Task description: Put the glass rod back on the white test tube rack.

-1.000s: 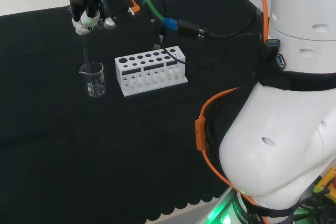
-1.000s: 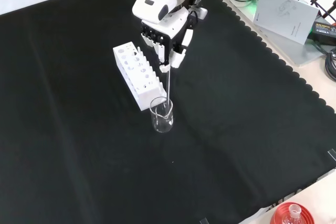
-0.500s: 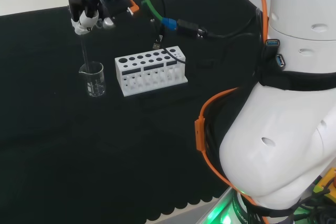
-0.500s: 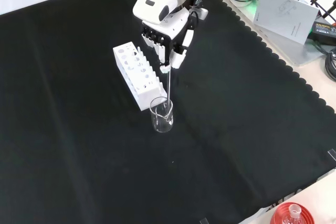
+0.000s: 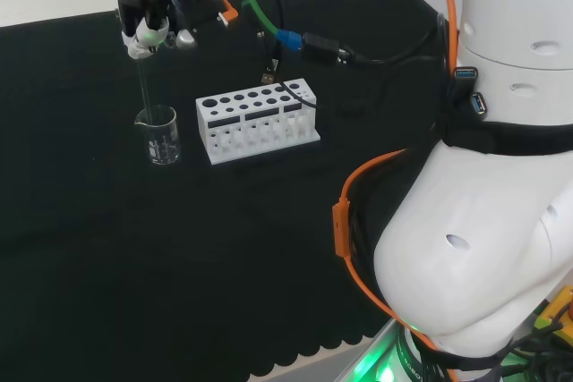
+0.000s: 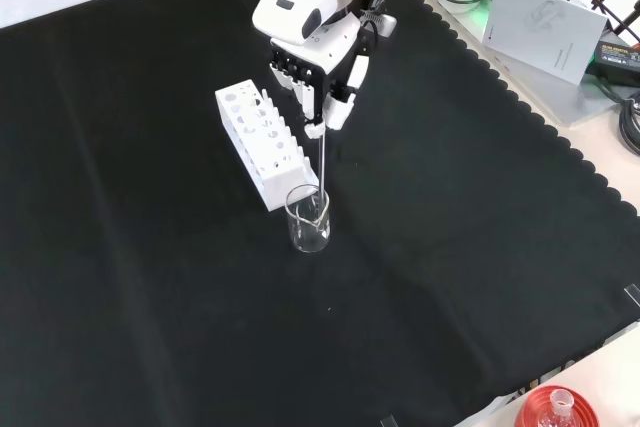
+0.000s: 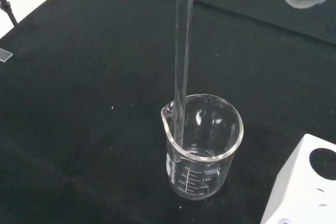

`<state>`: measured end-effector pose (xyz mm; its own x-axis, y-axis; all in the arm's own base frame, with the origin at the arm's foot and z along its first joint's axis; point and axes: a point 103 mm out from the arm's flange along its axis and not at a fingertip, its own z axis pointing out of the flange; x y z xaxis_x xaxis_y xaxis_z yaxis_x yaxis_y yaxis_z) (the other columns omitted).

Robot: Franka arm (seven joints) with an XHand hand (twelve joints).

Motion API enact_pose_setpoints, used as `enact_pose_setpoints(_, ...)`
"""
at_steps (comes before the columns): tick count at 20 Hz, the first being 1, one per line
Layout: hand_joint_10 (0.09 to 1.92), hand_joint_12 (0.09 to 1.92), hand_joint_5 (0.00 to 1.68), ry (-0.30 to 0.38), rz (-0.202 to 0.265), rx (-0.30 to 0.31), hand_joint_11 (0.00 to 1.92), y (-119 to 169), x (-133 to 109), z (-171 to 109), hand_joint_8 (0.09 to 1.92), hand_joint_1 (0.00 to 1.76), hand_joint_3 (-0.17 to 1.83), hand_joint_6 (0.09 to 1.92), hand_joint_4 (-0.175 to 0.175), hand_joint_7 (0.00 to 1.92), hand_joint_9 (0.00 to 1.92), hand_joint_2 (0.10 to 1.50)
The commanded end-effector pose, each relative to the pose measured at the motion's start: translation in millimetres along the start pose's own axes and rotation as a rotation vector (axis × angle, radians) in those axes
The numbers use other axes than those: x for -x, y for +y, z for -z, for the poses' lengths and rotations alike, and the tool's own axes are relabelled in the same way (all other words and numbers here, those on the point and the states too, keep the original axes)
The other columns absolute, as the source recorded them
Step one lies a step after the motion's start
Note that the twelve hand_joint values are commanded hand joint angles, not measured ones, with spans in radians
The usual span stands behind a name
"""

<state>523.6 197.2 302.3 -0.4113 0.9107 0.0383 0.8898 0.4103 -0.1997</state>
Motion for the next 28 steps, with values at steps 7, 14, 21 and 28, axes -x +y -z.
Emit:
enact_pose_setpoints(7,0.09,0.37,1.46,-0.006,0.002,0.014,1.68,-4.0,-0.3,9.4,0.09,1.33,-0.17,0.09,-0.175,1.65,1.81,1.01)
enact_pose_setpoints(14,0.09,0.37,1.46,-0.016,-0.002,0.044,1.68,-11.6,0.3,28.2,0.09,1.33,-0.17,0.09,-0.175,1.65,1.81,1.01)
enact_pose_setpoints(21,0.09,0.37,1.46,-0.006,-0.034,0.099,1.68,-29.2,7.7,49.9,0.09,1.33,-0.17,0.09,-0.175,1.65,1.81,1.01)
enact_pose_setpoints(28,0.09,0.37,1.46,0.002,-0.078,0.16,1.68,-53.3,46.0,81.6,0.09,1.33,-0.17,0.09,-0.175,1.65,1.81,1.01)
